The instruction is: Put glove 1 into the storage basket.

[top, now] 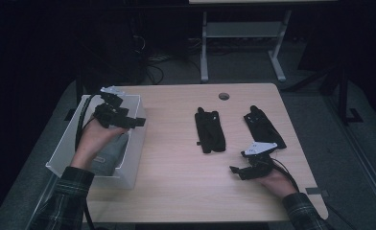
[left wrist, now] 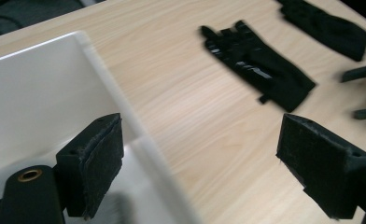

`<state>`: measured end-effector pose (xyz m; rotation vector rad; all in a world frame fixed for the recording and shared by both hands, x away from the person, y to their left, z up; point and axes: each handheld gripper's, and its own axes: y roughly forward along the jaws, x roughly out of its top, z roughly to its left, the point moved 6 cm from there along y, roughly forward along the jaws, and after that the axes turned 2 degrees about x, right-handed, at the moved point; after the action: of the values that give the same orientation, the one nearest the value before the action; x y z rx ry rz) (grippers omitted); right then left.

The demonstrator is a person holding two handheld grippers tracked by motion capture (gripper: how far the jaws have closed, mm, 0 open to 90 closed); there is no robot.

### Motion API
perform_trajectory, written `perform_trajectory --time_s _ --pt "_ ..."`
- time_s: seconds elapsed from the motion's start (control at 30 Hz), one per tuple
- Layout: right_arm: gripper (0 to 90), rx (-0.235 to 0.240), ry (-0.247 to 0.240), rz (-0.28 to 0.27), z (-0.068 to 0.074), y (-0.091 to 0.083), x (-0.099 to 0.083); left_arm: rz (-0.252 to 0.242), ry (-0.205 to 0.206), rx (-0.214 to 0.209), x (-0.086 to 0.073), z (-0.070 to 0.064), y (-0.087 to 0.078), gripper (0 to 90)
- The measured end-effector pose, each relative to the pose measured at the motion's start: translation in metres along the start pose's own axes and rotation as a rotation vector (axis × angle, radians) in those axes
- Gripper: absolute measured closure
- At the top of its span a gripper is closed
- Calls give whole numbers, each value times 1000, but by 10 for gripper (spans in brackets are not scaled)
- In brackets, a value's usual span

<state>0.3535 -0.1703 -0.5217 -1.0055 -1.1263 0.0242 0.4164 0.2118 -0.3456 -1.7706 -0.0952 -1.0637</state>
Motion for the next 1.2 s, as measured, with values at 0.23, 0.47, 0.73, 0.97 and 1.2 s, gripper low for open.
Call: perform_trajectory --time_s 0.23,0.47,0.73,0.97,1.2 --pt "227 0 0 0 0 0 0 7 57 -55 4 -44 17 143" --pt "225 2 0 1 0 0 0 1 83 -99 -4 -72 38 146" --pt "223 3 -1 1 0 0 0 -3 113 -126 -25 -95 66 146" --pt "191 -8 0 4 -1 1 0 2 145 -133 -47 -104 86 146" --pt "191 2 0 6 0 1 1 32 194 -115 -75 -112 107 145"
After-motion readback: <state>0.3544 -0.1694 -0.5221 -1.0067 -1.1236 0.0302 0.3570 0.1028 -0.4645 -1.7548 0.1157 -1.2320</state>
